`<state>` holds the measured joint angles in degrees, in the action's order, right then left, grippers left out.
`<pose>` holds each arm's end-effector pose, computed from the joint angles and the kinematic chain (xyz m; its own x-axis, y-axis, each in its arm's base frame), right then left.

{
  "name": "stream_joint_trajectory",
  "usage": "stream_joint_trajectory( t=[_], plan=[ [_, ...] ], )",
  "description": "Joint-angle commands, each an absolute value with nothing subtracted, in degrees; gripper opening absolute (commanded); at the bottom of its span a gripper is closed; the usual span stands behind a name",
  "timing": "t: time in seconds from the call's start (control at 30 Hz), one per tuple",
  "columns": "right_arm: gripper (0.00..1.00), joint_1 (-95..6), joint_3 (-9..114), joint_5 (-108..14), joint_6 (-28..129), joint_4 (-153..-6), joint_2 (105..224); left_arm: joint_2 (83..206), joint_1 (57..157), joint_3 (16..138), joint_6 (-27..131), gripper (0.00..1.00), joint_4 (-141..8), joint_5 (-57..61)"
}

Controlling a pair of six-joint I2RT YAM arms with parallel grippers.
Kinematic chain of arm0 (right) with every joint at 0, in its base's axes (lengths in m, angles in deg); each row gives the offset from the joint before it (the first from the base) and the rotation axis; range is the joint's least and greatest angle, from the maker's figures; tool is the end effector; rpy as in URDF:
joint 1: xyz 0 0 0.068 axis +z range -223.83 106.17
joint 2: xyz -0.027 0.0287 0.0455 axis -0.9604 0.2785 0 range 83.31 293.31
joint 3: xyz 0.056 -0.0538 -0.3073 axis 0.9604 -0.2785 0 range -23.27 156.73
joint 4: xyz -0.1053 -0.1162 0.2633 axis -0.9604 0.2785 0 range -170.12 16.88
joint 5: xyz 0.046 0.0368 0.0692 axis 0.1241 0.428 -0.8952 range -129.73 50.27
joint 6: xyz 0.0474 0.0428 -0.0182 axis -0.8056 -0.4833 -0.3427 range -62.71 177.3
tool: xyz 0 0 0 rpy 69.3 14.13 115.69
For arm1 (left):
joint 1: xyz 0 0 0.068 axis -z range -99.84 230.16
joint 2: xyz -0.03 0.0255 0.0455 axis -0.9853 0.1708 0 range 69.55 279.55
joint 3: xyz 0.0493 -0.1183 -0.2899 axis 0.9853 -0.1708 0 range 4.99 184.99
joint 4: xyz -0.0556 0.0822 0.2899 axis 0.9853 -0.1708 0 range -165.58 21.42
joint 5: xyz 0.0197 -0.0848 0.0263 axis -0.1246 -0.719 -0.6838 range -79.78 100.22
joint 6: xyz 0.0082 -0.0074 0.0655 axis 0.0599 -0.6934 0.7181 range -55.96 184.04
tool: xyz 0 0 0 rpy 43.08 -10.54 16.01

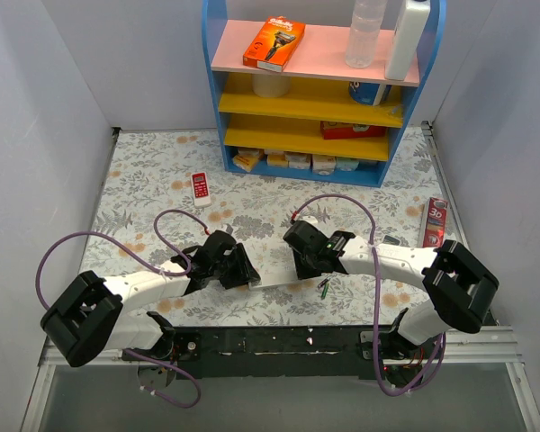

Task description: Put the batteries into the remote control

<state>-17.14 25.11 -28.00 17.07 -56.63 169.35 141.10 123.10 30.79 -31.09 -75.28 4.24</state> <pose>0.1888 0.2678 0.1810 -0.8609 -0.1588 -0.4834 -0.2731 0.9458 0.1757 0.1766 -0.1717 0.1392 -0.6692 -0.7304 0.1368 -0.6428 0.4767 -0.5997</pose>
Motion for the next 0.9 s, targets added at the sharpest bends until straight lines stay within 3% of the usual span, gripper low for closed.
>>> stream_joint_trajectory(
  t=[0.0, 0.23, 0.33, 0.5, 0.57, 0.67, 0.87],
  plan=[
    [0.18, -13.09, 24.11, -37.19, 13.88, -65.26, 173.93, 141.98, 124.72, 28.02, -32.9, 0.43, -75.08, 3.27],
    [0.2, -14.14, 25.25, -31.38, 16.33, -63.42, 170.85, 138.2, 124.64, 27.84, -34.84, 0.57, -77.19, 9.43],
    [0.26, -15.98, 24.81, -27.17, 17.56, -62.45, 168.49, 136.97, 124.29, 28.46, -35.28, 0.65, -79.47, 15.83],
    [0.53, -19.86, 21.91, -22.95, 20.72, -65.26, 160.58, 133.9, 121.74, 28.98, -35.98, 0.76, -81.93, 21.2],
    [0.64, -22.4, 21.39, -21.98, 22.22, -65.35, 156.99, 131.36, 121.04, 29.77, -35.98, 0.88, -83.16, 22.61],
    [0.73, -25.74, 20.86, -19.43, 25.29, -64.65, 151.98, 128.01, 120.59, 32.14, -35.81, 0.98, -87.02, 26.21],
    [0.72, -28.91, 17.26, -22.66, 29.17, -66.05, 143.79, 118.16, 120.33, 35.57, -32.56, 0.98, -91.96, 30.18]
  ],
)
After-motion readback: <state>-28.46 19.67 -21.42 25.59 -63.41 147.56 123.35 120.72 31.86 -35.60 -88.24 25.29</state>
